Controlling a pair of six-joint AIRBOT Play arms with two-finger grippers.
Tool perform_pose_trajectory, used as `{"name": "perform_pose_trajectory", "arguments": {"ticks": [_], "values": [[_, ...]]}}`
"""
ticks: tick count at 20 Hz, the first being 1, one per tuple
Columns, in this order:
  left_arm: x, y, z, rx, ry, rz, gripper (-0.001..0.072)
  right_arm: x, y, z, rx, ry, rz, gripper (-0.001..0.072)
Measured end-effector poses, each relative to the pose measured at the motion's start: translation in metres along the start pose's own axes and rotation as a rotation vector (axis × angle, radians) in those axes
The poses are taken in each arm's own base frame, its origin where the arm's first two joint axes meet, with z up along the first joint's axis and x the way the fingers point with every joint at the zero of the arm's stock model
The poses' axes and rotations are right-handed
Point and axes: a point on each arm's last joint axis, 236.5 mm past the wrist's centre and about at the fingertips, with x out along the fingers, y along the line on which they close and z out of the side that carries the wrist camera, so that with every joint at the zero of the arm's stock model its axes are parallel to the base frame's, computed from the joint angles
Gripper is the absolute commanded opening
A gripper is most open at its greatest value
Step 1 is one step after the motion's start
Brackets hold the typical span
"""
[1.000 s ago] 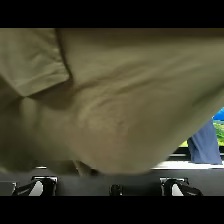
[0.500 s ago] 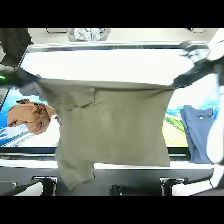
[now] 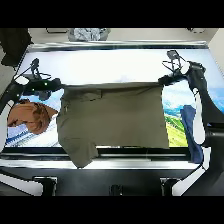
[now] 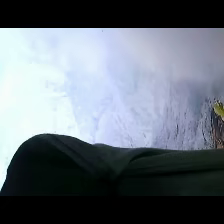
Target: Fold the shirts.
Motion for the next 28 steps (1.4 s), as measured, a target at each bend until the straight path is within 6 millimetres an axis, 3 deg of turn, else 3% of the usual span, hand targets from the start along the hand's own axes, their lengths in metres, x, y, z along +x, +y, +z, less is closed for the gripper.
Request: {"name": "perform_pose_trajectory", "arguments": {"ticks": [2, 5, 8, 11, 15, 19, 20, 21, 22, 24, 28], "values": [[0.002, 0.001, 0.004, -0.006, -0.007, 0.001, 0.0026, -0.001, 0.0, -0.004, -0.007, 0.017, 0.003, 0.004], [-0.008, -0.001, -0.012, -0.012, 0.074, -0.023, 0.0026, -0.019, 0.007, -0.023, -0.062, 0.11, 0.035, 0.0042], [-0.023, -0.006, -0.055, -0.009, 0.265, -0.057, 0.0026, -0.039, 0.017, -0.063, -0.113, 0.283, 0.089, 0.0043], [-0.037, -0.004, -0.095, -0.016, 0.443, -0.05, 0.0026, -0.046, 0.031, -0.102, -0.117, 0.431, 0.155, 0.0042], [-0.044, 0.008, -0.131, -0.062, 0.581, -0.007, 0.0026, -0.042, 0.051, -0.149, -0.098, 0.578, 0.239, 0.0043], [-0.039, 0.013, -0.155, -0.096, 0.666, 0.009, 0.003, -0.041, 0.066, -0.173, -0.077, 0.646, 0.299, 0.0049], [-0.038, 0.013, -0.16, -0.104, 0.681, 0.011, 0.0119, -0.04, 0.069, -0.174, -0.07, 0.647, 0.312, 0.0183], [-0.037, 0.014, -0.161, -0.106, 0.687, 0.014, 0.0377, -0.04, 0.073, -0.174, -0.057, 0.645, 0.324, 0.0418], [-0.037, 0.014, -0.161, -0.112, 0.687, 0.017, 0.0522, -0.04, 0.075, -0.174, -0.049, 0.641, 0.33, 0.0495], [-0.044, 0.015, -0.158, -0.131, 0.683, 0.025, 0.053, -0.044, 0.077, -0.169, -0.045, 0.625, 0.336, 0.0513], [-0.08, 0.018, -0.151, -0.171, 0.657, 0.034, 0.053, -0.08, 0.059, -0.173, -0.071, 0.651, 0.327, 0.0513]]}}
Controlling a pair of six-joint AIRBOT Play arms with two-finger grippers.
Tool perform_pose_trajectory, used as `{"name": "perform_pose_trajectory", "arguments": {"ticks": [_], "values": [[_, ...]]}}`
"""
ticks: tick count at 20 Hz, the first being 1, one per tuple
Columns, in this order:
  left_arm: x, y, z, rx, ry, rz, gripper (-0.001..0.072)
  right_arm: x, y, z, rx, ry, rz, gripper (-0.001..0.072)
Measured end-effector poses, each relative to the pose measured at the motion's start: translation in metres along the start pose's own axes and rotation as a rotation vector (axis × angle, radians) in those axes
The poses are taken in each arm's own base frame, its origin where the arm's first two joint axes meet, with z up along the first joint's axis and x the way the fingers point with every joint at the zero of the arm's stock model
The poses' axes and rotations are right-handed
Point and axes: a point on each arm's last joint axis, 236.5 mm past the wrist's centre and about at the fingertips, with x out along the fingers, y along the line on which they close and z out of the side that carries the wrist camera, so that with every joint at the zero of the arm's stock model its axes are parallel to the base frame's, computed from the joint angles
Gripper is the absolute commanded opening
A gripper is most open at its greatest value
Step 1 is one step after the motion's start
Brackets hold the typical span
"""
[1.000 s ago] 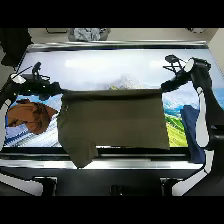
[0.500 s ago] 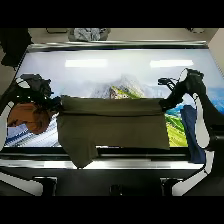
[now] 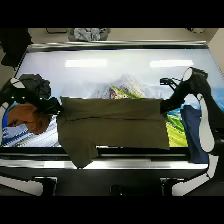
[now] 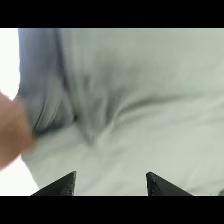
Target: Fold the shirts.
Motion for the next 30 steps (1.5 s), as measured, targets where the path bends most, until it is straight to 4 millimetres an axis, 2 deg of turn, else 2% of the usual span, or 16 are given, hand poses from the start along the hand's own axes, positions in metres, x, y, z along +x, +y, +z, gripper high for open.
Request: {"name": "perform_pose_trajectory", "arguments": {"ticks": [1, 3, 6, 9, 12, 15, 19, 20, 21, 22, 27, 30], "values": [[-0.005, 0.002, -0.009, -0.011, -0.004, 0.0, 0.0529, -0.005, -0.002, -0.013, 0.016, 0.014, 0.011, 0.0512], [-0.003, 0.005, -0.041, -0.028, 0.013, -0.006, 0.0529, -0.009, -0.004, -0.042, 0.062, 0.038, 0.036, 0.0512], [0.029, 0.015, -0.105, -0.076, 0.053, -0.019, 0.0529, 0.002, 0.001, -0.085, 0.117, 0.059, 0.061, 0.0512], [0.062, 0.017, -0.161, -0.093, 0.091, -0.047, 0.0529, 0.014, 0.012, -0.11, 0.133, 0.054, 0.068, 0.0512], [0.082, 0.013, -0.192, -0.102, 0.104, -0.083, 0.0527, 0.019, 0.017, -0.121, 0.14, 0.044, 0.061, 0.0512], [0.097, 0.001, -0.206, -0.108, 0.111, -0.126, 0.0502, 0.022, 0.019, -0.127, 0.142, 0.044, 0.061, 0.0512], [0.109, -0.003, -0.206, -0.114, 0.082, -0.123, 0.0212, 0.028, 0.02, -0.135, 0.145, 0.065, 0.056, 0.0519], [0.111, -0.003, -0.203, -0.121, 0.067, -0.119, 0.0105, 0.031, 0.02, -0.138, 0.145, 0.074, 0.056, 0.0596], [0.112, -0.001, -0.2, -0.121, 0.053, -0.112, 0.0047, 0.035, 0.021, -0.14, 0.146, 0.083, 0.058, 0.0637], [0.113, -0.001, -0.199, -0.12, 0.047, -0.109, 0.0028, 0.039, 0.024, -0.144, 0.147, 0.095, 0.067, 0.0637], [0.114, -0.001, -0.196, -0.119, 0.03, -0.108, 0.0028, 0.065, 0.037, -0.162, 0.151, 0.145, 0.117, 0.0634], [0.114, -0.001, -0.195, -0.114, 0.024, -0.106, 0.0028, 0.076, 0.044, -0.159, 0.161, 0.121, 0.141, 0.0622]]}}
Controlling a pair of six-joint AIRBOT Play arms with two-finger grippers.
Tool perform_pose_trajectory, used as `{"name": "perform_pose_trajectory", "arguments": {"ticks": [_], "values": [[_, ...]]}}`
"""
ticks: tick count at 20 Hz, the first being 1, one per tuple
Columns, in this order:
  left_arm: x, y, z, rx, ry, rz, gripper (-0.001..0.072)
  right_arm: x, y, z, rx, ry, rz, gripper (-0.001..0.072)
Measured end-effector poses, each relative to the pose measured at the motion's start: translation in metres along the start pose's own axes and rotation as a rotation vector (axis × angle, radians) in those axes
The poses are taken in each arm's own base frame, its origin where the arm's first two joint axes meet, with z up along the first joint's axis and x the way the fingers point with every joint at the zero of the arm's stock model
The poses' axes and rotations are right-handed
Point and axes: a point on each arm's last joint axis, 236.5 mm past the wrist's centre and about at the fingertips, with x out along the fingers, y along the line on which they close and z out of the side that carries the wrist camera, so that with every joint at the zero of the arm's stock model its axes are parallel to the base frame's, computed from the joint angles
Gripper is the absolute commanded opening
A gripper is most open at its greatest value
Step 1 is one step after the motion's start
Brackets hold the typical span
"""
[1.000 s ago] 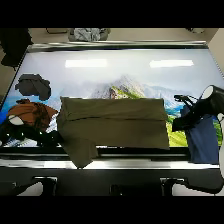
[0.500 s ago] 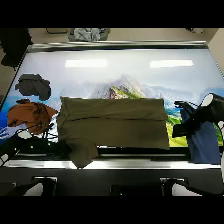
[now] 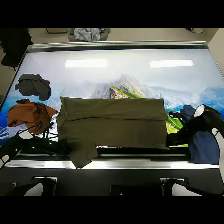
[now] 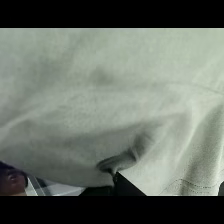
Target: Fold the shirts.
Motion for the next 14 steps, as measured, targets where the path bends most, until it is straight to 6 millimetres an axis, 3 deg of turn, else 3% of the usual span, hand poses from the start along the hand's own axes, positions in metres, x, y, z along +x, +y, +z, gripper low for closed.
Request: {"name": "perform_pose_trajectory", "arguments": {"ticks": [2, 5, 6, 7, 8, 11, 14], "values": [[0.0, 0.0, 0.001, 0.003, -0.003, 0.002, 0.0028, 0.006, 0.004, 0.006, 0.018, -0.03, 0.017, 0.0601], [0.0, 0.0, 0.002, 0.008, -0.008, 0.004, 0.0028, 0.016, 0.011, 0.007, 0.069, -0.038, 0.053, 0.0504], [-0.001, 0.0, 0.002, 0.012, -0.011, 0.005, 0.0028, 0.018, 0.012, 0.006, 0.078, -0.036, 0.057, 0.036], [-0.001, 0.0, 0.003, 0.017, -0.014, 0.006, 0.0028, 0.022, 0.013, 0.005, 0.09, -0.035, 0.062, 0.0151], [-0.001, 0.001, 0.004, 0.021, -0.018, 0.008, 0.0028, 0.025, 0.014, 0.005, 0.097, -0.034, 0.069, 0.0039], [-0.005, 0.001, 0.008, 0.045, -0.036, 0.019, 0.0026, 0.026, 0.014, 0.008, 0.101, -0.044, 0.07, 0.0038], [-0.029, -0.012, 0.03, 0.116, -0.136, 0.03, 0.0024, 0.009, 0.007, 0.023, 0.056, -0.105, 0.03, 0.0038]]}}
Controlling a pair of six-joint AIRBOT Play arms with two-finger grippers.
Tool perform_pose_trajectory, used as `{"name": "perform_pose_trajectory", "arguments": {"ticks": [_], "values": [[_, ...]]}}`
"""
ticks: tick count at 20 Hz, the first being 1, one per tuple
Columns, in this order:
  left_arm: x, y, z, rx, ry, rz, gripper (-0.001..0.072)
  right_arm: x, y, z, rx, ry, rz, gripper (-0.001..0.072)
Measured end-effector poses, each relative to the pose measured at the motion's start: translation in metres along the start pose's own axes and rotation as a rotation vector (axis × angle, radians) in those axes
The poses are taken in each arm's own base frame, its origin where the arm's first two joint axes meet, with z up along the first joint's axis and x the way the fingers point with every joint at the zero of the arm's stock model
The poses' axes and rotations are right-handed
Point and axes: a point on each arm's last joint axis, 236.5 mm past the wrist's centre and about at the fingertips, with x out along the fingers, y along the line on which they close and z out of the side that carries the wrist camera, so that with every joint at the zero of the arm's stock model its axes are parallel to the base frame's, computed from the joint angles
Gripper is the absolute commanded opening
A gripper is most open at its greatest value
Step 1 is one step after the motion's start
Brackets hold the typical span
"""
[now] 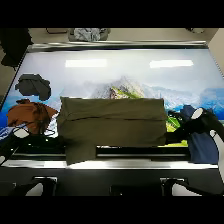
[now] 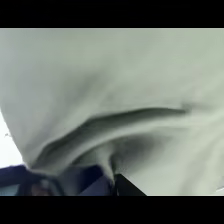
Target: Fold the shirts.
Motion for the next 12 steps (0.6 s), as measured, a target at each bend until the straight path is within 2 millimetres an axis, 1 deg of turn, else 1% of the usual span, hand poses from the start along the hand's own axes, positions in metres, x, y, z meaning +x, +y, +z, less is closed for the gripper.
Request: {"name": "perform_pose_trajectory", "arguments": {"ticks": [1, 4, 5, 7, 9, 10, 12], "values": [[-0.012, -0.011, 0.01, 0.031, -0.041, -0.01, 0.0024, -0.01, 0.0, 0.005, -0.018, -0.019, -0.008, 0.0038], [-0.055, -0.038, 0.045, 0.084, -0.19, -0.018, 0.0024, -0.048, 0.005, 0.034, -0.068, -0.121, -0.04, 0.0038], [-0.068, -0.047, 0.056, 0.099, -0.233, -0.022, 0.0024, -0.063, 0.008, 0.048, -0.091, -0.169, -0.062, 0.0038], [-0.088, -0.056, 0.083, 0.112, -0.318, -0.018, 0.0024, -0.088, 0.008, 0.081, -0.123, -0.264, -0.116, 0.0038], [-0.098, -0.06, 0.113, 0.106, -0.365, -0.014, 0.0024, -0.104, 0.009, 0.118, -0.145, -0.34, -0.155, 0.0038], [-0.1, -0.059, 0.13, 0.099, -0.375, -0.012, 0.0025, -0.109, 0.009, 0.134, -0.153, -0.364, -0.165, 0.0039], [-0.095, -0.056, 0.162, 0.089, -0.366, -0.011, 0.0025, -0.111, 0.007, 0.168, -0.162, -0.394, -0.182, 0.0039]]}}
